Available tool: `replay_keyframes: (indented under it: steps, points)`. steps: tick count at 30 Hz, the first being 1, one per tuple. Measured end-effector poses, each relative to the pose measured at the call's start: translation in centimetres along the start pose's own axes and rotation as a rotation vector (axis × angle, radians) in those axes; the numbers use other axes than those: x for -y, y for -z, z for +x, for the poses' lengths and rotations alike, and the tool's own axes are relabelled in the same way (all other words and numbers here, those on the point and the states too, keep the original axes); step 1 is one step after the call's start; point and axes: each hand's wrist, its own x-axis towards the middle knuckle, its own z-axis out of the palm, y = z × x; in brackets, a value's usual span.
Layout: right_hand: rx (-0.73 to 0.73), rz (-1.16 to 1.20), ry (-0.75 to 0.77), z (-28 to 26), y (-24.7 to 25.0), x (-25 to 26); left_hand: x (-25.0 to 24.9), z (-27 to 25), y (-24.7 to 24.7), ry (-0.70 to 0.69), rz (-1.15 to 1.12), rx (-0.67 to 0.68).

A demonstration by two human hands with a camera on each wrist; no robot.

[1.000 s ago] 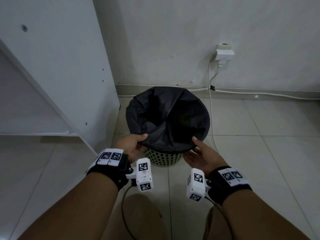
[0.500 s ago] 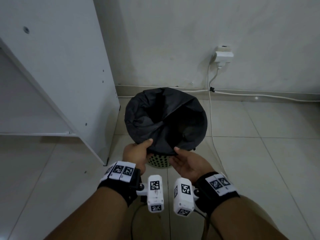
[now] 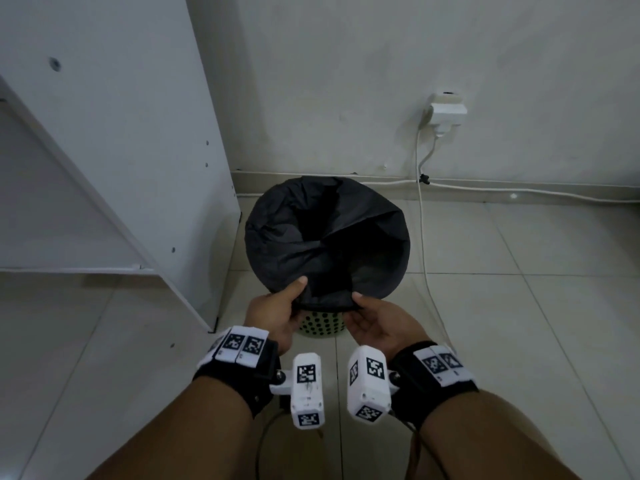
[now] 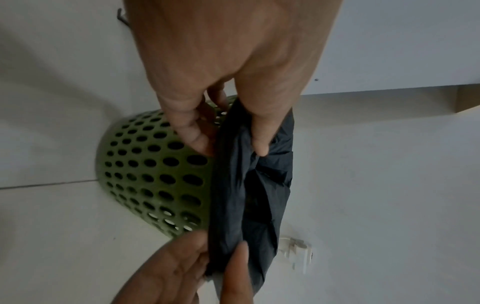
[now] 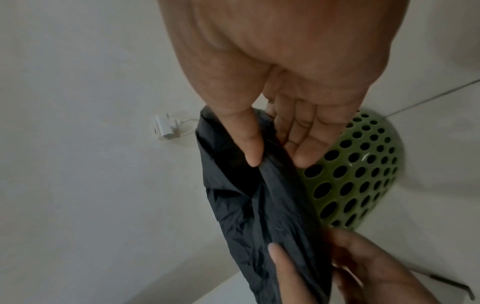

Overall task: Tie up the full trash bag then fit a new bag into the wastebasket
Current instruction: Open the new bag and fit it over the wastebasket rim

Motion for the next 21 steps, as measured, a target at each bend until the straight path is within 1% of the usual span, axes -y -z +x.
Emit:
replay_keyframes:
  steps: [3, 5, 10, 13, 15, 18, 21]
  points:
    - [0.021, -0.008, -0.001, -0.1, 0.0, -0.9, 0.4, 0.1, 0.0, -0.054, 0.008, -0.057]
    - [0.03, -0.042, 0.012, -0.1, 0.3, -0.4, -0.4, 0.8, 0.4, -0.054, 0.049, -0.066]
    - [0.004, -0.005, -0.004, 0.4, 1.9, 2.4, -3.1, 2.5, 1.8, -0.047, 0.148, -0.034]
    - [0.015, -0.005, -0.013, 0.6, 1.8, 2.6, -3.8, 2.1, 1.9, -0.067, 0.151, -0.004]
    - [0.012, -0.008, 0.0, 0.5, 1.2, 2.3, -3.2, 1.2, 1.4, -0.06, 0.146, 0.013]
    - [0.0, -0.092, -0.012, 0.4, 0.4, 0.9, -0.8, -0.4, 0.4, -0.011, 0.104, 0.045]
    - [0.021, -0.139, -0.025, 0.5, -0.2, -0.9, 1.1, -1.5, -0.7, -0.045, 0.032, 0.031]
